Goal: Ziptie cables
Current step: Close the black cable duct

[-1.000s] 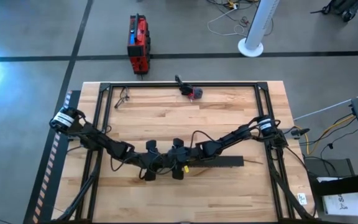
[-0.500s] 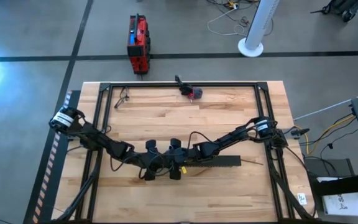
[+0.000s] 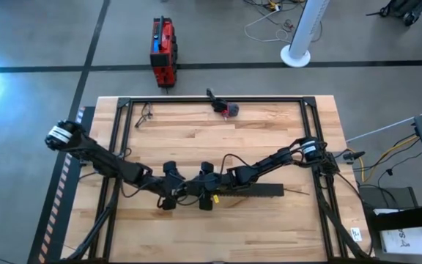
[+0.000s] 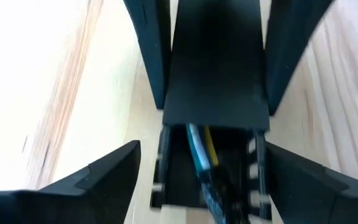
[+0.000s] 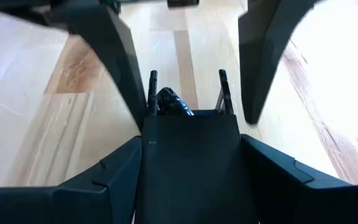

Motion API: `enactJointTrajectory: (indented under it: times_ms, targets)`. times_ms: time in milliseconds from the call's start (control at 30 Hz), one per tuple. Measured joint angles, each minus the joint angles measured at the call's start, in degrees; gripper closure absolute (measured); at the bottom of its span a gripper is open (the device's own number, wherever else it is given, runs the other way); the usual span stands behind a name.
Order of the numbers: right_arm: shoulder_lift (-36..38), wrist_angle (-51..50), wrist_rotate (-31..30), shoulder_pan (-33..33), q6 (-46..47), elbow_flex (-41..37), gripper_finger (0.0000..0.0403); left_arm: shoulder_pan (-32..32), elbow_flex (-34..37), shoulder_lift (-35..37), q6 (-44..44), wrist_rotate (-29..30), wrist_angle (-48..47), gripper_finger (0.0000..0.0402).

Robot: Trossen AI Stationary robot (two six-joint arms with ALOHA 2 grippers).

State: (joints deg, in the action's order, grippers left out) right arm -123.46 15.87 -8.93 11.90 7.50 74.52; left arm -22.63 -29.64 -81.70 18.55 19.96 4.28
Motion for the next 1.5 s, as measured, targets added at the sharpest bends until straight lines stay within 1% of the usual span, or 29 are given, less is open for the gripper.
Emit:
enactJointTrajectory:
  times_ms: [167, 333, 533, 667, 833, 933, 1133, 1333, 1500]
  targets:
    - [0.02, -0.3, 0.33, -0.04, 0.05, -0.07, 0.0177, -1.11, 1.14, 1.32, 1.13, -0.32, -0.95, 0.0101]
    - [0.02, -0.35, 0.31, -0.04, 0.05, -0.11, 0.0182, -1.14, 3.12, 0.2, 3.69, -0.91, 0.31, 0.0105]
    - [0.02, -0.39, 0.37, -0.04, 0.05, -0.15, 0.0177, -1.16, 3.82, -3.27, 3.21, -0.93, 6.87, 0.0096]
    - [0.02, -0.43, 0.37, -0.04, 0.07, -0.15, 0.0182, -1.22, 3.77, -5.78, 3.06, -0.83, 8.44, 0.0095]
    - [0.02, -0.44, 0.39, -0.06, 0.24, -0.17, 0.0181, -1.23, 3.77, -9.35, 4.37, -0.8, 8.7, 0.0096]
    - [0.02, -0.03, 0.39, -0.06, 0.32, -0.22, 0.0177, -1.25, 3.71, -10.99, 4.83, -0.66, 9.03, 0.0115]
    - [-0.48, 3.41, 0.45, -0.17, -0.18, -0.17, 0.0183, -1.28, 3.71, -11.84, 3.7, -0.51, 10.12, 0.0186]
    - [-0.66, 3.28, 0.58, -0.41, -0.7, 0.97, 0.0175, -1.29, 3.88, -11.98, 2.58, 0.1, 11.51, 0.0187]
    - [-0.79, 2.98, 0.5, -0.57, -1.4, 1.92, 0.0183, -1.27, 3.97, -12.06, 2.61, 0.37, 12.61, 0.0172]
